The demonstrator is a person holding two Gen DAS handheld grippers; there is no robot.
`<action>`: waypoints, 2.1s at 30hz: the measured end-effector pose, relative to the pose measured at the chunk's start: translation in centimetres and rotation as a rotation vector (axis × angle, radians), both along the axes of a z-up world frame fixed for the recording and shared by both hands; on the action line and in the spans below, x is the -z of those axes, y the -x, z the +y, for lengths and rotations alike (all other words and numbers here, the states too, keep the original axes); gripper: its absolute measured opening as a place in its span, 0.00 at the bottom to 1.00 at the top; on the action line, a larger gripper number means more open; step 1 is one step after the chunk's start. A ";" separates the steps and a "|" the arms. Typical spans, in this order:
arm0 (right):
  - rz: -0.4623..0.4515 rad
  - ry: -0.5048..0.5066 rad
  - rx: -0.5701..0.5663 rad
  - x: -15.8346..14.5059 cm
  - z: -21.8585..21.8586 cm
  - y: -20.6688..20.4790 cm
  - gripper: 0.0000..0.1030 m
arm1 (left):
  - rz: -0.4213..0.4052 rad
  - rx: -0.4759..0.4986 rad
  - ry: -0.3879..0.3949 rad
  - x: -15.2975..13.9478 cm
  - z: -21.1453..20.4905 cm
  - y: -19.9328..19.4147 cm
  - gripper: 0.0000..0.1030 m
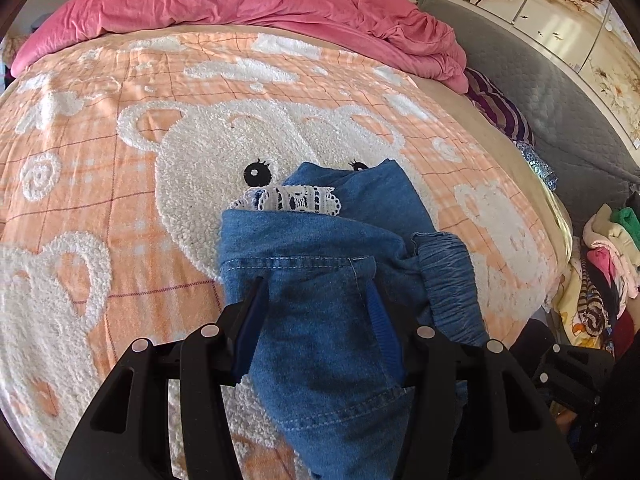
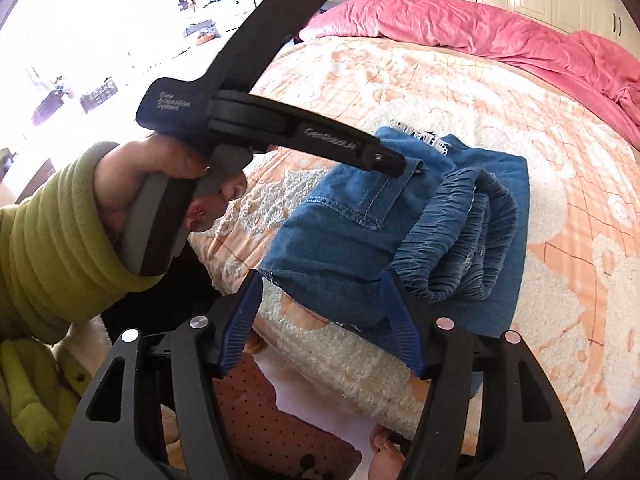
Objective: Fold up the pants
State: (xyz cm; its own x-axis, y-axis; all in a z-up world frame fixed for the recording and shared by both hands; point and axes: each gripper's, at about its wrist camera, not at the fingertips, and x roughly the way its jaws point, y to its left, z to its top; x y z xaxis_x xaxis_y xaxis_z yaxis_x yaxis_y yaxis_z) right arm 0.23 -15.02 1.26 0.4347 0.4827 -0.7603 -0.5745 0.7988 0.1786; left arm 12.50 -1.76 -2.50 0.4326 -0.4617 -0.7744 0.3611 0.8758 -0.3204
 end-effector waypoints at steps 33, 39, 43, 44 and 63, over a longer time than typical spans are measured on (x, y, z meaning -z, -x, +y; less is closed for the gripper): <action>0.050 -0.007 0.410 2.5 -10.5 -8.1 0.81 | -0.064 -0.126 -0.097 -0.3 1.2 4.7 0.94; 0.121 -0.047 0.393 4.4 -10.1 -10.0 0.69 | -0.021 -0.138 -0.081 1.7 0.6 3.9 0.94; 0.177 -0.091 0.380 6.0 -9.7 -11.0 0.49 | 0.010 -0.146 -0.051 2.7 0.5 3.3 0.94; 0.183 -0.108 0.384 6.3 -9.7 -11.0 0.46 | 0.011 -0.146 -0.043 2.8 0.4 3.2 0.94; 0.143 -0.179 0.400 6.4 -8.9 -10.3 0.09 | -0.012 -0.124 -0.036 2.1 -1.7 2.7 0.39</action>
